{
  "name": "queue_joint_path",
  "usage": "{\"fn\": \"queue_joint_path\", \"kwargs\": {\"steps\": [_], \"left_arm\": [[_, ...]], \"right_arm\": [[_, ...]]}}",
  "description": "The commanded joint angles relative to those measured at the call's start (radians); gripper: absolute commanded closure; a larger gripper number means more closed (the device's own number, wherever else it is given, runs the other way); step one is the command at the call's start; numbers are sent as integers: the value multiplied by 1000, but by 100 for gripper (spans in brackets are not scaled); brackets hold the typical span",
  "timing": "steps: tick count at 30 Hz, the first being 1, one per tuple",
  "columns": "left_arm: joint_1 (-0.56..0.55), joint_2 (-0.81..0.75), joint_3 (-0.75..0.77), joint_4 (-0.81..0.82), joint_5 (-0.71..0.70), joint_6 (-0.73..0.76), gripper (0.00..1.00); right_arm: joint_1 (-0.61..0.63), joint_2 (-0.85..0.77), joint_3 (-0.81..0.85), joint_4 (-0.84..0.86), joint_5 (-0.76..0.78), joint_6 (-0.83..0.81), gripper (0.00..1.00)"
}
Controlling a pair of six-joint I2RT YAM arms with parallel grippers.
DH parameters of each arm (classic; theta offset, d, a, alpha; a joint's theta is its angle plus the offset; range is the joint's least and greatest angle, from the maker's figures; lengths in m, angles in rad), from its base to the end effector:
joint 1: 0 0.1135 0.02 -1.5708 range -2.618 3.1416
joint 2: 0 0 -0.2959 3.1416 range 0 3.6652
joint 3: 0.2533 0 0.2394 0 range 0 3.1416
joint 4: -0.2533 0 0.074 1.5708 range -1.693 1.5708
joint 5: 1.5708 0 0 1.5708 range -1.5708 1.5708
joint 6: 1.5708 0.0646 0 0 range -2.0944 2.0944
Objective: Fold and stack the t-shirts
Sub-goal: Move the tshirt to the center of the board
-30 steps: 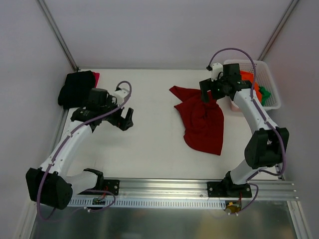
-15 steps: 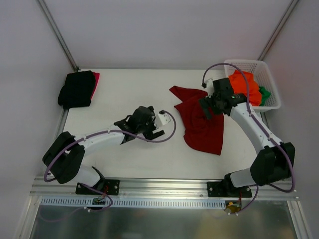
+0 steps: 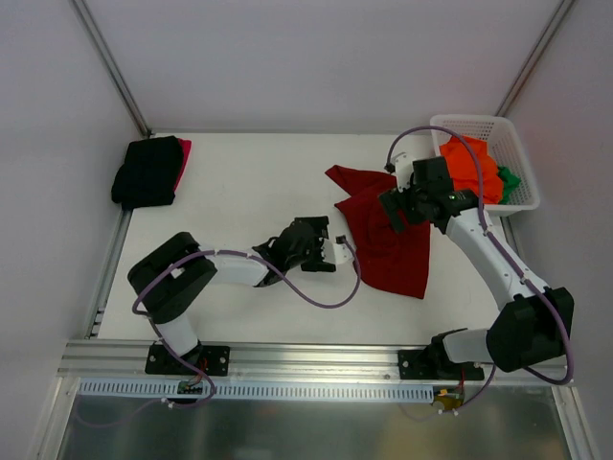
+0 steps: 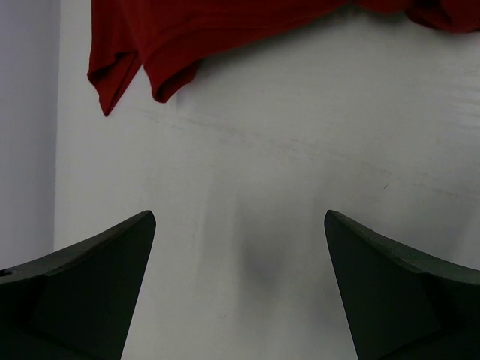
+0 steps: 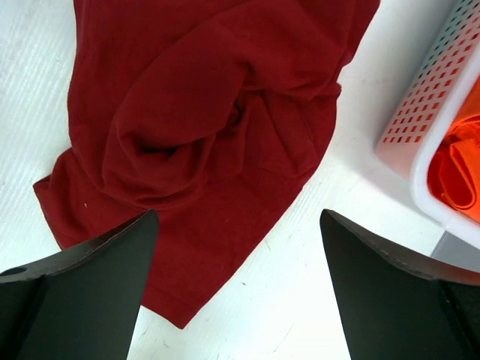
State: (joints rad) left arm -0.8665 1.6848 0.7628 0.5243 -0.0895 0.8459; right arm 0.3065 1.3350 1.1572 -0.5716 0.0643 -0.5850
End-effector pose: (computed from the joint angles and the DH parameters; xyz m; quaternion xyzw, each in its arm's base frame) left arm 0.2434 -0.2775 0.2055 0.6123 0.5639 0.0316 0.5533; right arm 0.2787 0.0838 0.3249 -0.3835 0.8324 -0.0846 0.3911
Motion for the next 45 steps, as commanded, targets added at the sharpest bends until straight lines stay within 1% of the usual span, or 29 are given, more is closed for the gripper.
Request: {"fn": "queue_joint_path", "kwargs": {"steps": [1, 3, 9, 12, 13, 14, 15, 17, 18, 19, 20, 21, 24, 25, 27, 30, 31, 32, 33, 34, 35, 38, 40, 43, 45], "left_arm": [[-38, 73, 1, 196, 5, 74, 2], [-55, 117, 12, 249, -4, 96, 2], [-62, 266, 128, 267, 14, 131, 1], [-60, 355, 231, 302, -35, 156, 4], [-58, 410, 287, 324, -55, 189, 5], [-57, 438, 314, 345, -87, 211, 15], [-57, 461, 331, 414, -96, 228, 22], [-52, 509, 363, 468, -108, 266, 31], [-52, 516, 368, 482, -111, 274, 51], [-52, 513, 365, 476, -116, 277, 86], [-51, 504, 362, 476, -116, 271, 87], [-51, 494, 359, 465, -134, 263, 100], [-36, 397, 330, 321, -136, 196, 100], [-29, 330, 311, 234, -131, 147, 100], [-13, 256, 296, 154, -134, 107, 100], [-5, 106, 239, 100, -183, 90, 100], [-2, 25, 218, 91, -220, 90, 100], [1, -20, 210, 79, -236, 82, 100], [9, -61, 208, 33, -249, 68, 100], [27, -104, 208, 1, -256, 32, 100], [38, -184, 210, -35, -266, 13, 100], [54, -302, 207, -99, -292, 8, 100], [52, -335, 216, -145, -328, 18, 100], [67, -373, 266, -230, -345, -17, 100], [92, -395, 294, -299, -332, -47, 100]], "right_arm": [[3, 10, -2, 26, -4, -15, 7], [3, 6, -8, 29, -6, -16, 7], [3, -14, -22, 47, -15, -12, 7], [3, -17, -25, 50, -15, -10, 7], [3, -17, -25, 52, -14, -10, 7], [3, -14, -25, 52, -9, -10, 7], [2, -14, -25, 50, -9, -10, 7], [2, -16, -25, 52, -8, -7, 7], [0, -17, -25, 52, -9, -7, 7], [0, -22, -27, 50, -12, -3, 7], [0, -23, -27, 50, -15, -3, 7], [-1, -22, -25, 52, -17, -1, 7], [0, -14, -24, 50, -29, 1, 7], [-1, -11, -24, 49, -31, 4, 7], [-1, -8, -21, 46, -40, 7, 8], [2, -13, -21, 47, -54, 11, 7], [0, -14, -21, 46, -54, 13, 8], [0, -16, -21, 44, -54, 14, 7], [0, -14, -19, 42, -54, 16, 8], [3, -17, -22, 42, -87, 16, 8], [3, -17, -22, 41, -95, 16, 8], [8, -19, -17, 38, -107, 19, 8], [14, -13, -13, 32, -119, 24, 8], [23, 21, 13, -7, -156, 31, 7], [26, 61, 35, -59, -226, 31, 7]]}}
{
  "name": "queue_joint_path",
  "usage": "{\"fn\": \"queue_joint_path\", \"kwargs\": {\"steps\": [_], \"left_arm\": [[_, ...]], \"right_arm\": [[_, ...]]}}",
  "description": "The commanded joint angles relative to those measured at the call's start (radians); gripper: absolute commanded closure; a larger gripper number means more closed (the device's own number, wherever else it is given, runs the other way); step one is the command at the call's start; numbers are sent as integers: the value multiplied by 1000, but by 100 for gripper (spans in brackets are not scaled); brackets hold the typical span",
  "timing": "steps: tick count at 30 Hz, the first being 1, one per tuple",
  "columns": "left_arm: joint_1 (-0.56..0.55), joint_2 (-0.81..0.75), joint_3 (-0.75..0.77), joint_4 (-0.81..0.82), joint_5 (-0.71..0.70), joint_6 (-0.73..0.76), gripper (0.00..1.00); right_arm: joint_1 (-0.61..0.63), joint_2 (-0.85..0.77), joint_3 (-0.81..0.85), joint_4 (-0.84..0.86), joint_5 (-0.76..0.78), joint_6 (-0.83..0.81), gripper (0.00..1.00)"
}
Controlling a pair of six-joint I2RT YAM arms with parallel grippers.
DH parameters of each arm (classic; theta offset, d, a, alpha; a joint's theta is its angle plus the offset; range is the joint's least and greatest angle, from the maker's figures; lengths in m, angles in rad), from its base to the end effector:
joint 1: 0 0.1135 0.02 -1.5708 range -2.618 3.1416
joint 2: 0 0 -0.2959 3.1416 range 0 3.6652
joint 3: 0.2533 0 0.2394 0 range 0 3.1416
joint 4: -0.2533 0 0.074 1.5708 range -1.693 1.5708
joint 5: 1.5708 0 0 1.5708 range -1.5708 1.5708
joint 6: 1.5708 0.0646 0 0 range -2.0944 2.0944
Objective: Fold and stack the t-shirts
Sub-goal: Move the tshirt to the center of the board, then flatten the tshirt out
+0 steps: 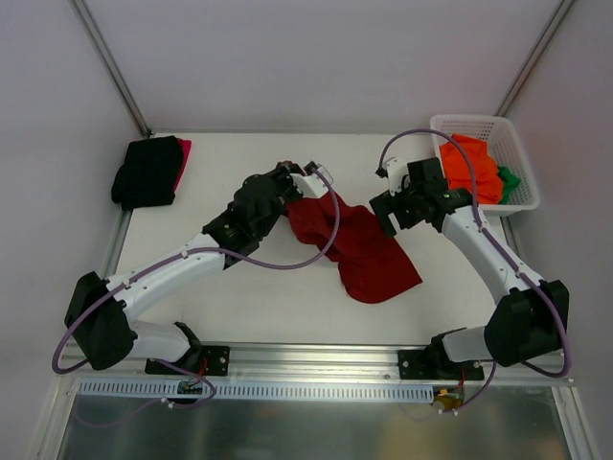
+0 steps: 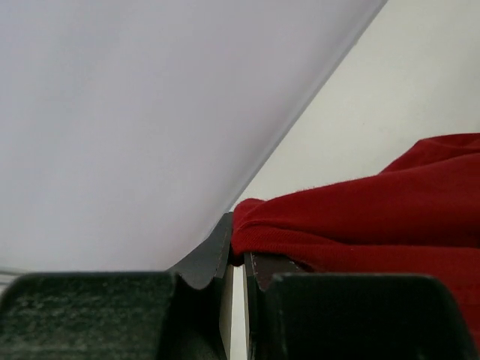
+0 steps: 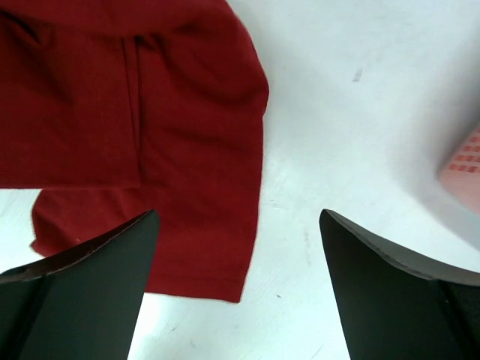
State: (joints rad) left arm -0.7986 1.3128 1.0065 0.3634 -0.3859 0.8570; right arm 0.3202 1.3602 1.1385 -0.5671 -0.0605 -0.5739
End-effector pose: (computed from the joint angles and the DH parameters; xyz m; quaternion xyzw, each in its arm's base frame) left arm 0.2387 -0.2103 0.3946 0.4020 0.5585 0.1524 0.7094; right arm 0.2788 0.0966 0.3122 -0.4099 0.8283 -0.0205 0.3814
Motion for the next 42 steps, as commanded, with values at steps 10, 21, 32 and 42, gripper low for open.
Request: {"fn": "queue_joint_path", "kwargs": {"steps": [10, 21, 32, 42], "left_arm": [[67, -92, 43, -224, -16, -61, 100], [94, -112, 38, -253, -30, -69, 100], [107, -93, 41, -297, -27, -102, 100], [119, -112, -2, -316, -34, -111, 100]], "right_arm": [[121, -35, 95, -275, -410, -190, 9], [345, -155, -152, -179, -42, -323, 6], [470, -194, -331, 243, 229, -336, 10], [484, -100, -289, 265, 126, -343, 13]]}}
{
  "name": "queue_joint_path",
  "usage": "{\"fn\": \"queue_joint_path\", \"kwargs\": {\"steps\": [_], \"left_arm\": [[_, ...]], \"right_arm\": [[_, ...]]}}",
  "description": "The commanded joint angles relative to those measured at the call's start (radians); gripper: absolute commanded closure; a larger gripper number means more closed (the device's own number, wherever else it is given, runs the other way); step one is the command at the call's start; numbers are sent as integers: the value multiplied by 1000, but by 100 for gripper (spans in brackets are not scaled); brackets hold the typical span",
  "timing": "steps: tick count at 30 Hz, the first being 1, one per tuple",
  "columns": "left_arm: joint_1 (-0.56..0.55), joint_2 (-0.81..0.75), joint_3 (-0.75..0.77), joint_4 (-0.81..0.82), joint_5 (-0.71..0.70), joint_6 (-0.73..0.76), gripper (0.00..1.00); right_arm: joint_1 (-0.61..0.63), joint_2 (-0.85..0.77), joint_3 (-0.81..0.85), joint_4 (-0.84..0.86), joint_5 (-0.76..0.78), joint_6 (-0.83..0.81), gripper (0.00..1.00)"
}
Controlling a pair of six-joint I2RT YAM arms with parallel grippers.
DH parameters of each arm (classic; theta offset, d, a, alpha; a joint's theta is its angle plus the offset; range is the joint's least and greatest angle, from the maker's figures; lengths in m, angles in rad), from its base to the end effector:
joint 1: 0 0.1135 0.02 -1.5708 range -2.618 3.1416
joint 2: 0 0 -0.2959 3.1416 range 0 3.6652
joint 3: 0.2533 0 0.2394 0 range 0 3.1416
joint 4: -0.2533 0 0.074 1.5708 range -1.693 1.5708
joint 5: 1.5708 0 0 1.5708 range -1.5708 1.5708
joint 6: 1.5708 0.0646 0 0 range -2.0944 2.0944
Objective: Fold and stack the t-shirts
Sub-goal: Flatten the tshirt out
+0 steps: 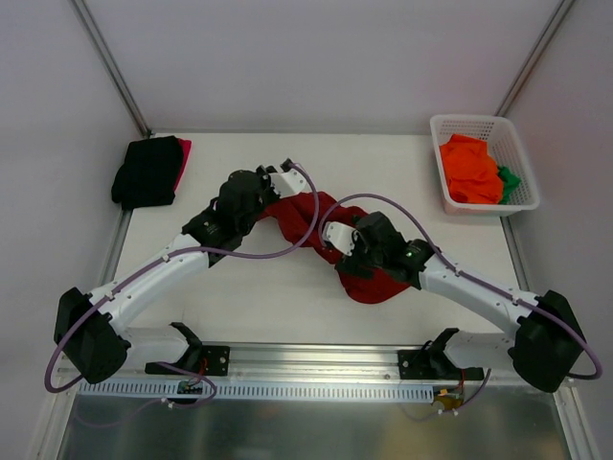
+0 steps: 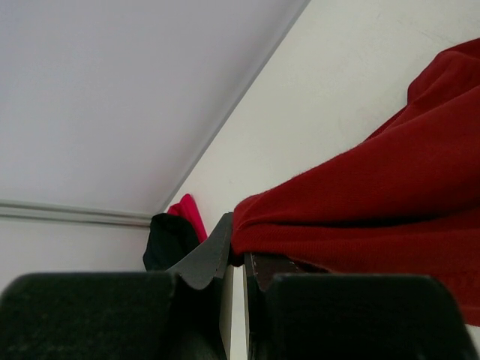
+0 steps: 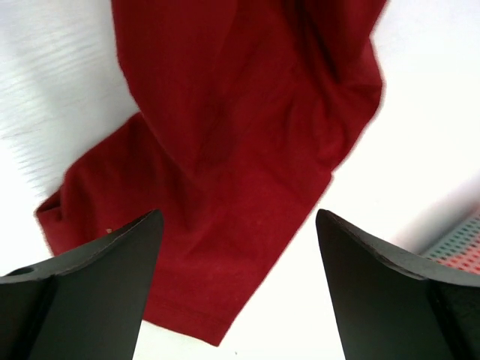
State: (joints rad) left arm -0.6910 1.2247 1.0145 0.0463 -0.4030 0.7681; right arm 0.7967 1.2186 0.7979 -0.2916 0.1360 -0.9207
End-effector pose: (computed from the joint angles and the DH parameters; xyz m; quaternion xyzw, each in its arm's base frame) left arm 0.2400 -0.1656 0.3804 0.4015 0.6433 0.1769 0.6274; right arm 0.1869 0.1787 0.2612 -0.6682 0.6142 -0.0874 0.4106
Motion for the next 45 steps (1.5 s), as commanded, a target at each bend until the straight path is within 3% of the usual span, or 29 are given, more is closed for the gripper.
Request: {"fn": "queue_joint_path", "kwargs": {"steps": [1, 13, 19, 25, 28, 32, 34, 35, 38, 39, 41, 45], "left_arm": [[11, -21, -11, 1, -14, -26, 100], [13, -4, -39, -3, -17, -44, 100], [38, -2, -28, -2, 1, -64, 100], [45, -2, -20, -3, 4, -78, 100], [45, -2, -25, -3, 3, -75, 100], [45, -2, -27, -3, 4, -82, 100], [45, -7, -25, -3, 4, -82, 100], [45, -10, -27, -3, 3, -81, 100], [45, -19, -27, -3, 6, -78, 100], [45, -24, -27, -6, 6, -79, 100], [45, -24, -27, -10, 4, -78, 100], [45, -37, -31, -22, 6, -84, 100]], "right_arm": [[9, 54, 90, -36, -108, 14, 13], [55, 145, 297, -184, -397, 92, 14], [121, 208, 181, 37, -179, 56, 13], [172, 271, 144, 175, -144, 120, 14], [245, 306, 127, 247, 23, 92, 16], [269, 364, 89, 409, 165, -13, 25], [269, 377, 46, 478, 236, -79, 35], [266, 386, 41, 495, 244, -93, 45], [240, 378, 41, 500, 261, -101, 60], [233, 363, 43, 500, 260, -104, 77], [217, 355, 52, 500, 269, -113, 97], [199, 314, 54, 500, 266, -124, 100]]}}
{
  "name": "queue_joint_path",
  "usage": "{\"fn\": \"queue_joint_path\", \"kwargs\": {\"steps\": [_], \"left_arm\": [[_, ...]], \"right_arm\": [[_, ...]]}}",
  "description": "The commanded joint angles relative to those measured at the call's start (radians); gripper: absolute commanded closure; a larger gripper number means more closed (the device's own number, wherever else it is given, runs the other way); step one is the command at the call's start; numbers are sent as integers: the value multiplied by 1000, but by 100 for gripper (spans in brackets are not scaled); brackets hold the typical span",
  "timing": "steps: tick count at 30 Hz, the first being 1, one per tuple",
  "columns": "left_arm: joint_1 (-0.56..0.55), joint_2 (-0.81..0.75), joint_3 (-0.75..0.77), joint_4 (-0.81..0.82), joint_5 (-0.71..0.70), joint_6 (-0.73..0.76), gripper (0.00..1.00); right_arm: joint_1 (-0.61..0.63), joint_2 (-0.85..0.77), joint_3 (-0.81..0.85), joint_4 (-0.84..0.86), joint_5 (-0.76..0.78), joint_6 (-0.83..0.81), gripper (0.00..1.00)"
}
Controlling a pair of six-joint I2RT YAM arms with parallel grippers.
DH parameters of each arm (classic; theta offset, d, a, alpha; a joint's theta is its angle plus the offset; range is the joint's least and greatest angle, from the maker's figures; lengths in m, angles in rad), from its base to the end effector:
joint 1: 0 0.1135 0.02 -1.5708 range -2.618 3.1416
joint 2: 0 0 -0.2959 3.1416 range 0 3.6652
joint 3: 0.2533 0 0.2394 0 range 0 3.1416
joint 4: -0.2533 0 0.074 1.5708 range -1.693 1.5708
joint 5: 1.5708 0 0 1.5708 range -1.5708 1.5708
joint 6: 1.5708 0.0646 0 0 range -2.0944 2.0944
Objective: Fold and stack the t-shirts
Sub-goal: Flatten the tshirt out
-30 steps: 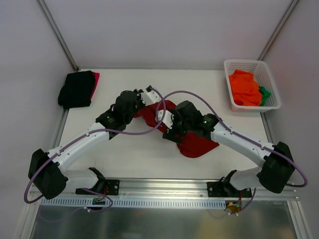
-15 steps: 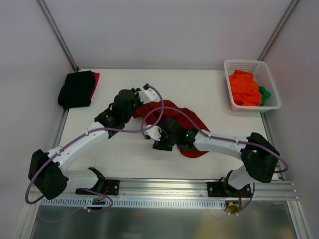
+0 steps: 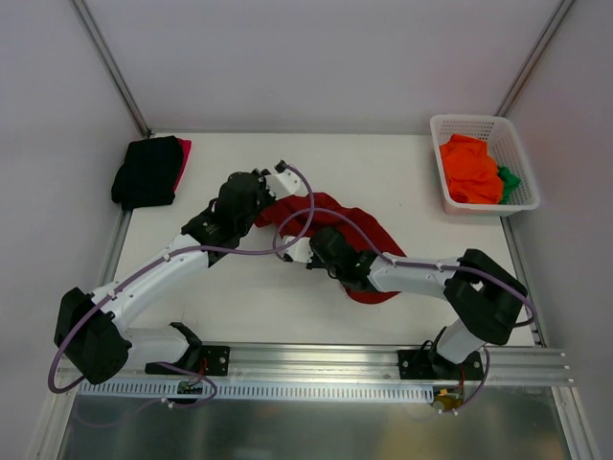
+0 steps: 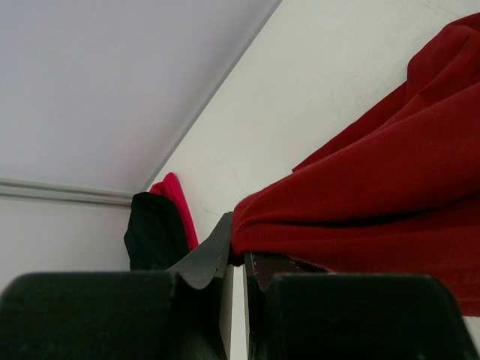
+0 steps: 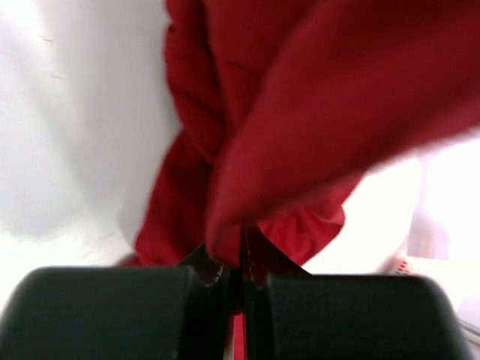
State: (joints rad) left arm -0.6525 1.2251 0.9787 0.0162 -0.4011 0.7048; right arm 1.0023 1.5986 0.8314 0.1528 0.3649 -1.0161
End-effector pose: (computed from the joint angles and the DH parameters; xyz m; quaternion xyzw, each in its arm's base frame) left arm 0.2450 -0.1555 0.3631 0.3857 0.6755 0.1720 0.6045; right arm 0.2060 0.2796 0.2142 -0.6945 0.5356 -0.1642 0.4514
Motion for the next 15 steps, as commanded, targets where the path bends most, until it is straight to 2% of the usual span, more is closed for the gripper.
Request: {"fn": "queue_joint_path", "kwargs": {"steps": [1, 6, 10, 15], "left_arm": [[7, -41, 3, 5, 5, -21, 100], [7, -62, -18, -7, 4, -21, 100], [7, -73, -25, -12, 8, -27, 100], [7, -96, -5, -39, 8, -36, 100]], "right_arm": [[-17, -92, 18, 56, 43, -33, 100], [-134, -181, 70, 15, 31, -36, 100], [-308, -241, 187, -61, -12, -7, 100], [-373, -276, 349, -192, 8, -16, 100]]}}
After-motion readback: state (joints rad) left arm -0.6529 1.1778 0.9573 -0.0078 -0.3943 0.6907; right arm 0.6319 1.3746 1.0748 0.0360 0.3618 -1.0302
